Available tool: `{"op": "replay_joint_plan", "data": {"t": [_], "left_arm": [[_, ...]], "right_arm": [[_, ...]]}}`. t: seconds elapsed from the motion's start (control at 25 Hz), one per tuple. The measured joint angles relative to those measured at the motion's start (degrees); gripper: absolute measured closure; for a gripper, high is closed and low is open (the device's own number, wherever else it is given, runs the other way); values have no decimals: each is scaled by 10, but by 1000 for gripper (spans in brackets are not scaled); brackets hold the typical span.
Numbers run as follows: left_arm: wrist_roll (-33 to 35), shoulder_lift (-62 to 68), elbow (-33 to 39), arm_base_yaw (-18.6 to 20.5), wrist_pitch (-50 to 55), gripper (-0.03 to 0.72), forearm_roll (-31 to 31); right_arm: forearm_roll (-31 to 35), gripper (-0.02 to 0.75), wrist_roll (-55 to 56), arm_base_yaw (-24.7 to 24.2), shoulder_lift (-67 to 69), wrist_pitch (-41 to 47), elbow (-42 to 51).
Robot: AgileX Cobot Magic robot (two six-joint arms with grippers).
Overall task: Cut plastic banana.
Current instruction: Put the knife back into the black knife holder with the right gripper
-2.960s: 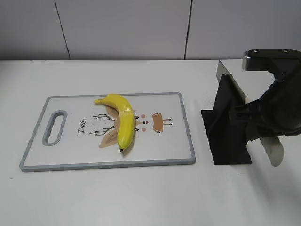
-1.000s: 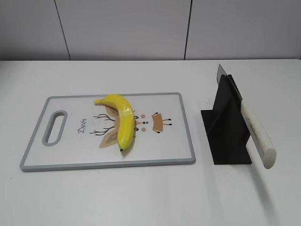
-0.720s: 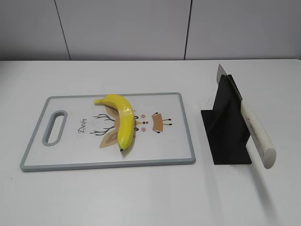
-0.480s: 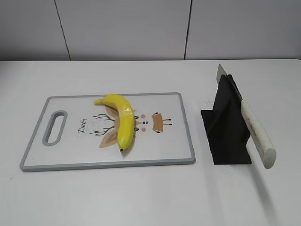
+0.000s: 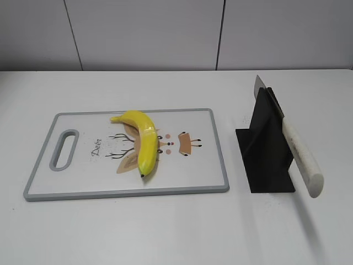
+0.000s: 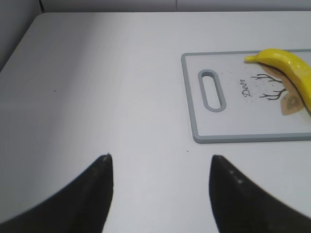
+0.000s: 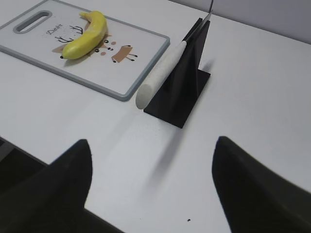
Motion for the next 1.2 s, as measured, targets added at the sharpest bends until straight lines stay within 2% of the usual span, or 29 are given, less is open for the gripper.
{"op": "replay_joint_plan", "data": {"t": [0.24, 0.36, 0.6, 0.72, 1.2], "left_arm": [[0, 0, 0, 0, 0, 104, 0], [0, 0, 0, 0, 0, 104, 0], [0, 0, 0, 0, 0, 125, 0], [0, 0, 0, 0, 0, 137, 0], [0, 0, 0, 0, -1, 145, 0]], "right_arm": [[1, 149, 0, -18, 0, 0, 0], [1, 150, 0, -59, 0, 0, 0], [1, 150, 0, -176, 0, 0, 0], [1, 150, 0, -211, 0, 0, 0], [1, 150, -1, -214, 0, 0, 1]]}}
